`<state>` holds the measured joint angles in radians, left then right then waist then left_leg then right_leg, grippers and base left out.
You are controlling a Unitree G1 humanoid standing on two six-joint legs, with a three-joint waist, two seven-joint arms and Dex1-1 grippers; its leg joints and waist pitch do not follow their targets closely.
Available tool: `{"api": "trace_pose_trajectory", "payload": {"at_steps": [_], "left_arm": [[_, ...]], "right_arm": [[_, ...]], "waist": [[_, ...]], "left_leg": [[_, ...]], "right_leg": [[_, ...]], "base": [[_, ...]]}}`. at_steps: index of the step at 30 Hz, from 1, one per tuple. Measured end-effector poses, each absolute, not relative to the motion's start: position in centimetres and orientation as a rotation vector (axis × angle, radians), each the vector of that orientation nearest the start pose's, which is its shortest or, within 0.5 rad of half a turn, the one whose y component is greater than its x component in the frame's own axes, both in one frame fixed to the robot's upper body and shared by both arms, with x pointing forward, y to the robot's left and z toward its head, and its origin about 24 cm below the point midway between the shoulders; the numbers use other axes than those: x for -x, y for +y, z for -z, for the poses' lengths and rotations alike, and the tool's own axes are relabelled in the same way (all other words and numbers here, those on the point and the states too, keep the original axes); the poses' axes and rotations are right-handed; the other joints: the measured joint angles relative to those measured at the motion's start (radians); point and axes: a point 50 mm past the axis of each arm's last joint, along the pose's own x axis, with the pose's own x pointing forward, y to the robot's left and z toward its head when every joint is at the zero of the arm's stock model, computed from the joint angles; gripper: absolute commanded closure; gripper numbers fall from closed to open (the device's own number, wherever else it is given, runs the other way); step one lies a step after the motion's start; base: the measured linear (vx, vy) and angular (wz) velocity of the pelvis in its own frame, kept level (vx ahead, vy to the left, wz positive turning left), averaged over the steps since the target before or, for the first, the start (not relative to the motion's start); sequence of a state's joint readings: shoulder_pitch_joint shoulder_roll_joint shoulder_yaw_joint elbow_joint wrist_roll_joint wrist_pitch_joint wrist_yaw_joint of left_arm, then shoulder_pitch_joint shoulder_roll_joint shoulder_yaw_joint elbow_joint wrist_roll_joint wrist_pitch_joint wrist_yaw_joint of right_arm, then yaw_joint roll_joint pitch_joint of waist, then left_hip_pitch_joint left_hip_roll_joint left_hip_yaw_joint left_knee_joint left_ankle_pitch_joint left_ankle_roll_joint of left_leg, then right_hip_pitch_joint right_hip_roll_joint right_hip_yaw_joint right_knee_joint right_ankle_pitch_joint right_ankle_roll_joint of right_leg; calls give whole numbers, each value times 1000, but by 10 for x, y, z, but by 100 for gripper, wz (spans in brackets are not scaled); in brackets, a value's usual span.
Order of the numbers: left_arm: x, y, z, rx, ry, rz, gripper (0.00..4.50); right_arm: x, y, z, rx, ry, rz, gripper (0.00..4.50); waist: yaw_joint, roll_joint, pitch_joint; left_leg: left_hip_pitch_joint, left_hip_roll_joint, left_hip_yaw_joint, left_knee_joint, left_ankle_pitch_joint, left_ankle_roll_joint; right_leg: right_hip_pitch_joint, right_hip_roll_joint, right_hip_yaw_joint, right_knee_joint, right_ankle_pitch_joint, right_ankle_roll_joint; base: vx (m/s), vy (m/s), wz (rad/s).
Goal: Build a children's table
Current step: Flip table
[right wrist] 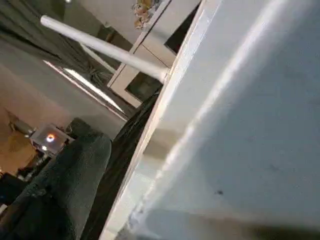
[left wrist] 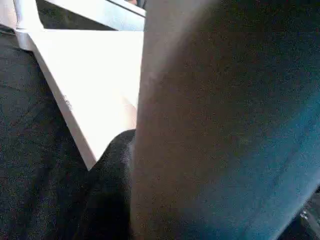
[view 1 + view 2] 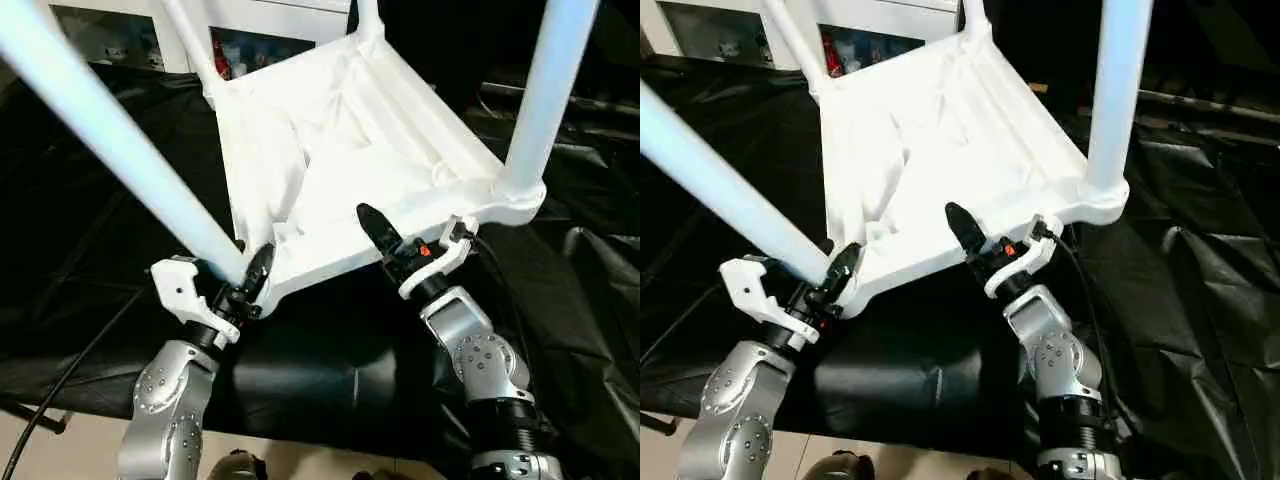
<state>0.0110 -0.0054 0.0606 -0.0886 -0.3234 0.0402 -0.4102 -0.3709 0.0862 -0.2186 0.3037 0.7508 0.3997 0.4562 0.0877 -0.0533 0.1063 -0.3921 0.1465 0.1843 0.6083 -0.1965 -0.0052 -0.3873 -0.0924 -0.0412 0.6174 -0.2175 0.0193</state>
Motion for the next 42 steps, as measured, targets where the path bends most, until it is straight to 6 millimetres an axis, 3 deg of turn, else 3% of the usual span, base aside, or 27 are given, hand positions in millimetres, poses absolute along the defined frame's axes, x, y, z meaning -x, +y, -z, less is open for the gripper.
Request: {"api": "trace_pose_trajectory", "payload": {"at_steps": [13, 25, 26, 27, 31, 38, 42], "left_arm": [[-248, 142, -62, 308, -116, 366, 230], [-248, 138, -56, 300, -94, 379, 230], [-248, 138, -56, 297, -93, 379, 174], [-248, 138, -56, 300, -93, 380, 160], [-246, 132, -62, 396, -142, 410, 138], [-236, 144, -63, 417, -163, 388, 74], [-228, 149, -64, 426, -168, 400, 64]], "right_arm": [[-313, -109, -58, -959, 97, -512, 161], [-315, -112, -54, -990, 110, -459, 214], [-315, -112, -54, -990, 111, -457, 216], [-315, -113, -54, -987, 111, -455, 217], [-315, -118, -49, -971, 122, -431, 220], [-315, -129, -55, -935, 99, -387, 223], [-313, -140, -59, -909, 75, -343, 223]], "waist": [[1, 1, 0], [0, 1, 0], [0, 1, 0], [0, 1, 0], [5, 3, -1], [13, 6, -2], [25, 8, -2]], "left_leg": [[0, 0, 0, 0, 0, 0], [-1, 0, 1, 0, 0, 0], [-1, 0, 1, 0, 0, 0], [-1, 0, 1, 0, 0, 0], [-1, 0, 1, 1, 0, 0], [1, 1, 2, 0, 4, -3], [3, 3, 4, 0, 7, -8]], "right_leg": [[0, 0, 0, 0, 0, 0], [-1, 0, 0, 1, 0, 0], [-1, 0, 0, 1, 0, 0], [-1, 0, 0, 1, 0, 0], [-1, 0, 0, 1, 0, 0], [-1, 0, 0, 6, 0, 0], [1, -1, 0, 9, 2, -1]], "base": [[0, 0, 0], [0, 0, 0], [0, 0, 0], [0, 0, 0], [0, 0, 0], [0, 0, 0], [0, 0, 0]]}}
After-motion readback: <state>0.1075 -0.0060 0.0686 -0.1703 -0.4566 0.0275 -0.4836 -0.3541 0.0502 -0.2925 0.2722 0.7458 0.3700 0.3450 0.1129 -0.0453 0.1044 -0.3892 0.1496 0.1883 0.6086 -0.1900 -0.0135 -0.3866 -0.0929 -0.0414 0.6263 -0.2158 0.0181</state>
